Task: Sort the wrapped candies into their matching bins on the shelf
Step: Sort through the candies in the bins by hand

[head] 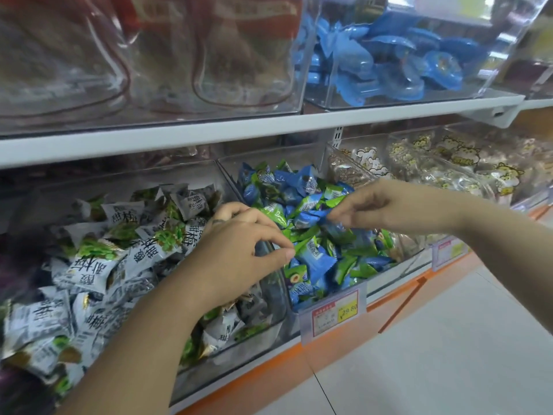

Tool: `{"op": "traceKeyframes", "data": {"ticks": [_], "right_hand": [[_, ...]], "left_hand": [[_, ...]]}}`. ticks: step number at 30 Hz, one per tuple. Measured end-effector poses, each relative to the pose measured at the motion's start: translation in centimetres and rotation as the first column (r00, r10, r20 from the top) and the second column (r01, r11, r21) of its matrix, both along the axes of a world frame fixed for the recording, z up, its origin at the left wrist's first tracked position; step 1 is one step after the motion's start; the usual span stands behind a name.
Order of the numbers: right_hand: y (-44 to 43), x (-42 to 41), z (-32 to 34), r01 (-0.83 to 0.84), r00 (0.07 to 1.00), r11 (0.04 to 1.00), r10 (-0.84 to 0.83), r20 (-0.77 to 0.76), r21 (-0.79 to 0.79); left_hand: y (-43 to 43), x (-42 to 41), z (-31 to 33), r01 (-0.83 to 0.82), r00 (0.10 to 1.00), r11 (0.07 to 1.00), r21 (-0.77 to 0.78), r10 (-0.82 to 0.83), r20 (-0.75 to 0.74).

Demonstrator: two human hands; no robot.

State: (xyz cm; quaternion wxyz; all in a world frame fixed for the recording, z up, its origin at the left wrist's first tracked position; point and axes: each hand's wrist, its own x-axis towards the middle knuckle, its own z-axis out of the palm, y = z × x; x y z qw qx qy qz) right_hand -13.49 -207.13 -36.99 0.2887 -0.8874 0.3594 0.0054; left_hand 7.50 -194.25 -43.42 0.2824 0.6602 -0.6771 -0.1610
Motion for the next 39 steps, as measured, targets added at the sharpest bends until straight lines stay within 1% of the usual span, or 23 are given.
{"op": "traceKeyframes", "data": {"ticks": [1,3,5,7,9,10,12,15,18,20,21,23,25,28,30,32,34,37,39], "right_hand": [[0.3,-1.0,-0.1,0.041,0.999,0.998,-0.039,0.021,-0.057],[1.0,-2.9,-1.2,0.181,0.974,0.974,-0.159,0.162,-0.133],[1.8,-4.7,-3.1,0.369,0.883,0.918,-0.299,0.362,-0.144],[2.8,-6.1,-5.3,0.531,0.761,0.839,-0.407,0.505,-0.123],[3.4,-7.1,-7.1,0.615,0.675,0.785,-0.479,0.562,-0.070],[3.6,-7.6,-7.7,0.623,0.661,0.781,-0.500,0.560,-0.038],[3.4,-8.5,-8.3,0.593,0.695,0.805,-0.501,0.515,-0.017],[3.1,-9.6,-8.1,0.525,0.784,0.845,-0.434,0.444,-0.101],[2.8,-10.4,-8.2,0.446,0.857,0.881,-0.369,0.360,-0.159],[2.6,-10.8,-8.4,0.404,0.879,0.906,-0.347,0.326,-0.125],[2.4,-11.0,-8.5,0.390,0.885,0.915,-0.341,0.316,-0.105],[1.9,-11.5,-8.6,0.368,0.898,0.926,-0.330,0.290,-0.085],[1.5,-11.9,-8.4,0.340,0.912,0.938,-0.310,0.269,-0.071],[1.2,-12.2,-7.9,0.316,0.921,0.947,-0.292,0.257,-0.055],[1.0,-12.1,-7.8,0.313,0.919,0.948,-0.287,0.270,-0.058],[0.9,-12.1,-7.9,0.314,0.916,0.948,-0.289,0.280,-0.051],[0.9,-12.1,-7.9,0.311,0.914,0.949,-0.287,0.285,-0.043],[1.0,-12.3,-8.0,0.301,0.917,0.953,-0.279,0.287,-0.036],[1.0,-12.4,-8.1,0.289,0.922,0.957,-0.271,0.278,-0.026]], "left_hand": [[0.0,-0.1,0.0,-0.007,1.000,1.000,-0.012,0.007,-0.001],[-0.1,-0.4,0.2,-0.033,0.999,0.998,-0.050,0.034,0.015],[-0.2,-0.9,0.6,-0.070,0.995,0.993,-0.096,0.076,0.068],[-0.3,-1.8,1.0,-0.082,0.989,0.982,-0.171,0.102,0.110],[-0.3,-3.2,1.5,-0.034,0.995,0.969,-0.245,0.056,0.083],[-0.3,-4.0,1.8,0.008,0.998,0.968,-0.252,0.006,0.057],[-0.4,-5.7,2.1,0.101,0.995,0.973,-0.205,-0.096,0.034],[-2.0,-8.1,2.4,0.207,0.975,0.973,-0.104,-0.196,0.102],[-5.1,-9.8,3.2,0.256,0.965,0.967,0.017,-0.256,0.051],[-7.4,-10.8,3.6,0.307,0.948,0.946,0.106,-0.314,0.047],[-8.5,-11.3,3.8,0.334,0.932,0.928,0.163,-0.351,0.088],[-10.6,-12.3,3.8,0.365,0.873,0.887,0.282,-0.432,0.228],[-12.2,-13.2,3.5,0.365,0.793,0.846,0.390,-0.502,0.347],[-14.0,-14.0,1.9,0.325,0.675,0.782,0.532,-0.586,0.449],[-14.7,-14.4,0.6,0.277,0.601,0.751,0.600,-0.622,0.502],[-15.0,-14.5,0.0,0.261,0.588,0.726,0.636,-0.642,0.492],[-15.1,-14.1,-0.1,0.262,0.575,0.723,0.640,-0.649,0.498],[-15.1,-13.1,0.1,0.237,0.491,0.760,0.605,-0.631,0.600],[-14.8,-12.2,0.3,0.224,0.466,0.794,0.566,-0.597,0.653]]}}
